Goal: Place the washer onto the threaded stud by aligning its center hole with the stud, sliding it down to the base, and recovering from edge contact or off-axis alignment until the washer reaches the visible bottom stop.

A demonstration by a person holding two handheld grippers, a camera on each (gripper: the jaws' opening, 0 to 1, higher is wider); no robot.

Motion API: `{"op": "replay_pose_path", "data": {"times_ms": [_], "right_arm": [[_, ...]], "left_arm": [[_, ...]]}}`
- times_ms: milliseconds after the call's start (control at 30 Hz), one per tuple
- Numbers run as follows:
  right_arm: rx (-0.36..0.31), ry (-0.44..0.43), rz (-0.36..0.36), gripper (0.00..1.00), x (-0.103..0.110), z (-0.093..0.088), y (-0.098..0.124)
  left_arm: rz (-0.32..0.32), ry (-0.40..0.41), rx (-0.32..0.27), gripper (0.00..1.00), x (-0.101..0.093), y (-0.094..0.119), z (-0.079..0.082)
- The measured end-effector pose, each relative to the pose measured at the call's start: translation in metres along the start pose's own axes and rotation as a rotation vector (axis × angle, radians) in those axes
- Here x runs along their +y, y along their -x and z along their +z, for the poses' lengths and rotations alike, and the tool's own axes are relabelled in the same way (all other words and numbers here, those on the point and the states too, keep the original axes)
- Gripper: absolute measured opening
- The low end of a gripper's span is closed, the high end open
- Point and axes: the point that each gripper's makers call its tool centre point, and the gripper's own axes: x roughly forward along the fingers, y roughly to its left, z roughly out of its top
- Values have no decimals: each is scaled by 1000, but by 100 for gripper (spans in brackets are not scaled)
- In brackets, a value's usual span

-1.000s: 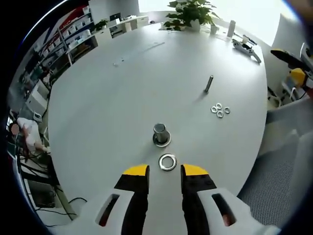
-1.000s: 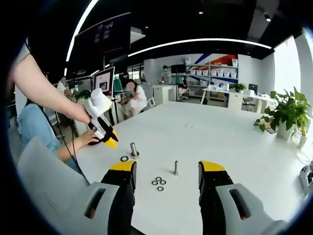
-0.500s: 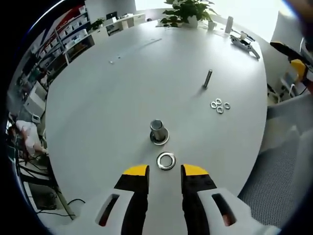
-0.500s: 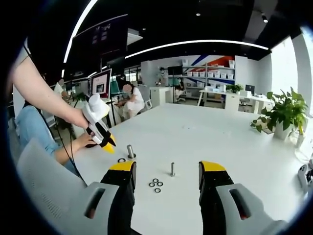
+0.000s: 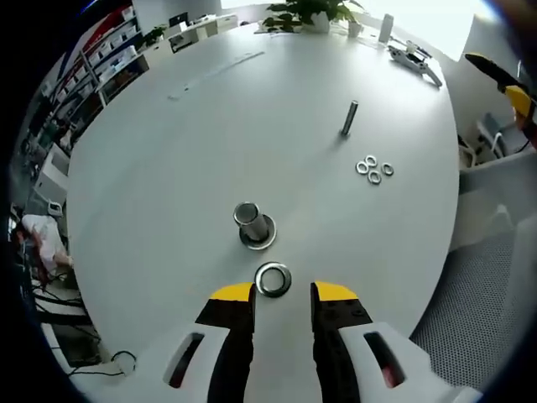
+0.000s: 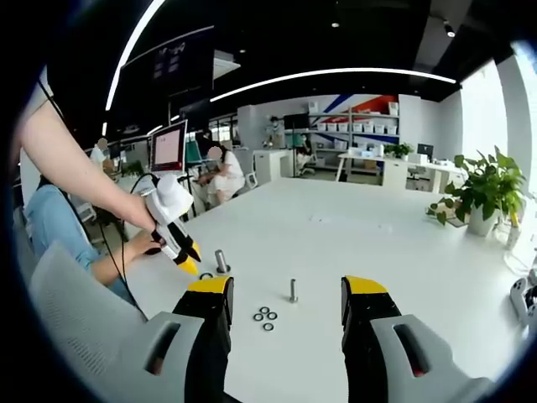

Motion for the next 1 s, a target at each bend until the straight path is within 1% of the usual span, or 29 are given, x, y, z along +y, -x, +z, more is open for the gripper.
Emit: {"op": "replay_pose_path", "data": {"times_ms": [167,333,500,567,633,800,933,1000], "right_arm": [[-5,-8,-6,55,-2,1,0],[-22,-12,-15,56,-4,5,2],[-27,-27,-18,57,-6,5,2],[-30,-29,-19,57,-6,6,1],[-30,-30,-20,57,-6,6,1],[-33,-36,-23,57,-7,6,2],[-32,-38,-25,57,-8,5,2],[-32,-39,-27,57,-8,6,2]], "left_arm": [[3,6,6,24,1,-3,0],[-1,39,18,24,1,-10,-6],[3,34,39,24,-1,-17,-10],[-11,51,50,24,-4,-19,-11],[4,35,53,24,0,-21,-11],[18,41,55,24,5,-25,-10],[17,44,65,24,7,-30,-11],[12,40,79,24,6,-33,-13]]}}
